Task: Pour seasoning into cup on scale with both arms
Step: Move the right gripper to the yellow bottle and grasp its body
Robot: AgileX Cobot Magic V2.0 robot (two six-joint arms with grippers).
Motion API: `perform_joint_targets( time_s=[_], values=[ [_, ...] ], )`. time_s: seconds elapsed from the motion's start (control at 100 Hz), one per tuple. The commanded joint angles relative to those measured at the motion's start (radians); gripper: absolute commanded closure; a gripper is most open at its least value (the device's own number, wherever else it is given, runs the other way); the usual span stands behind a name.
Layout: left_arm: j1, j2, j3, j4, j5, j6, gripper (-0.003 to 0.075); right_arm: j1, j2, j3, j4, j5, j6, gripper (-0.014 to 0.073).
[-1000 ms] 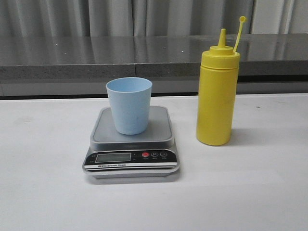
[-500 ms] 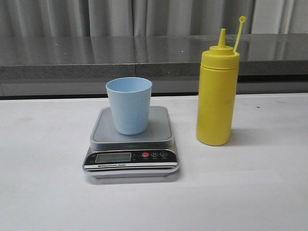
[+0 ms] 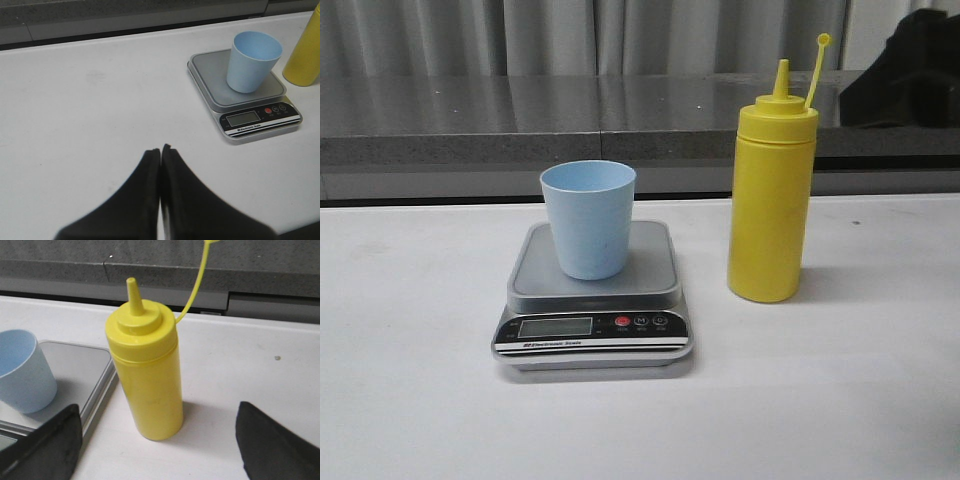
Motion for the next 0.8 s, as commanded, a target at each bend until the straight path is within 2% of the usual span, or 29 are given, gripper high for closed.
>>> perform_joint_targets(
  time_s=[0.0,0.24,0.53,0.79],
  values=[
    [0.006,0.011,-0.028,-0.004,-0.082,-0.010,0.0740,0.016,0.044,-0.033,-0.017,-0.154,-0.007,-0.0028],
    [0.006,0.011,-0.028,-0.004,-0.082,-0.010,0.0740,0.032,0.211,-0.033,-0.024,-0.316,-0.007,-0.0028],
    [0.006,0.011,-0.028,-0.004,-0.082,-0.010,0.0740,0.032,0.412,-0.033,-0.024,-0.659,-0.007,-0.0028],
    [0.006,0.011,-0.028,-0.004,-0.082,-0.010,0.0740,0.032,0.543,-0.033,-0.024,-0.806,-0.005,-0.0028]
  ],
)
